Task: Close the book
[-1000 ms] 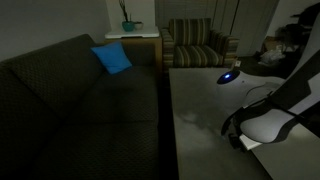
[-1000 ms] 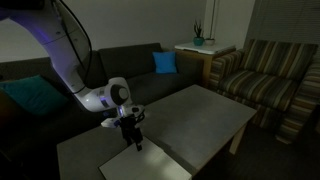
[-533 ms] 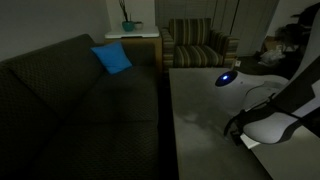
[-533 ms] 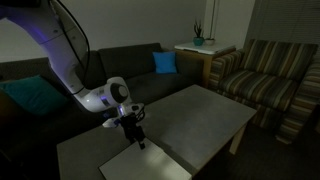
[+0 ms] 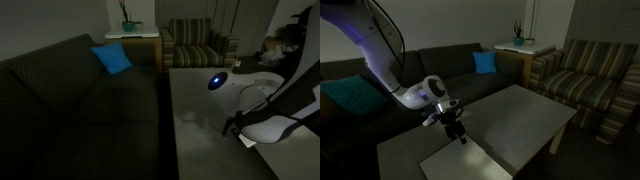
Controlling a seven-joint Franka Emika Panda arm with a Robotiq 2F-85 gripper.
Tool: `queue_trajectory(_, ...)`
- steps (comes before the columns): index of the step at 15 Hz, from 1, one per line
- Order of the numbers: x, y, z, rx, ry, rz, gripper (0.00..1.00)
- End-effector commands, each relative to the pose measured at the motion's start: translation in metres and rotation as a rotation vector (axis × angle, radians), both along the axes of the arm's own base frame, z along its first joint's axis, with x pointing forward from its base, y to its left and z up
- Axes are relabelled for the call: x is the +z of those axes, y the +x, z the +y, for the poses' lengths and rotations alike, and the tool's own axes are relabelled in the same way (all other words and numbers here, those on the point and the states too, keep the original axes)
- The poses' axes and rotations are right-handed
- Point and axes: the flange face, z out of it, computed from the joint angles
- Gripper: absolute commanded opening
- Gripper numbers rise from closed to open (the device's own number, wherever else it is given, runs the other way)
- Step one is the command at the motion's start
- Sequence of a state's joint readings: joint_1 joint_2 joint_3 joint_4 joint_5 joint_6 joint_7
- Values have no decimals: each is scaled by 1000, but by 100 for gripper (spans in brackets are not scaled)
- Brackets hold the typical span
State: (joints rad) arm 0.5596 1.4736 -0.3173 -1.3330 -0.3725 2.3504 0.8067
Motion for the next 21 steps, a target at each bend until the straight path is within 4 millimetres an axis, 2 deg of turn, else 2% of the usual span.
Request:
queue_trajectory(1, 18, 2, 0, 1, -100, 27, 100)
queue_trajectory(7, 47, 5, -14, -42, -250, 97, 100)
queue_trajectory(15, 87, 11, -30, -102, -283, 74, 100)
queue_trajectory(19, 96, 3, -53, -181, -268, 83, 100)
queue_trajectory(21, 93, -4, -69, -229, -254, 101, 100)
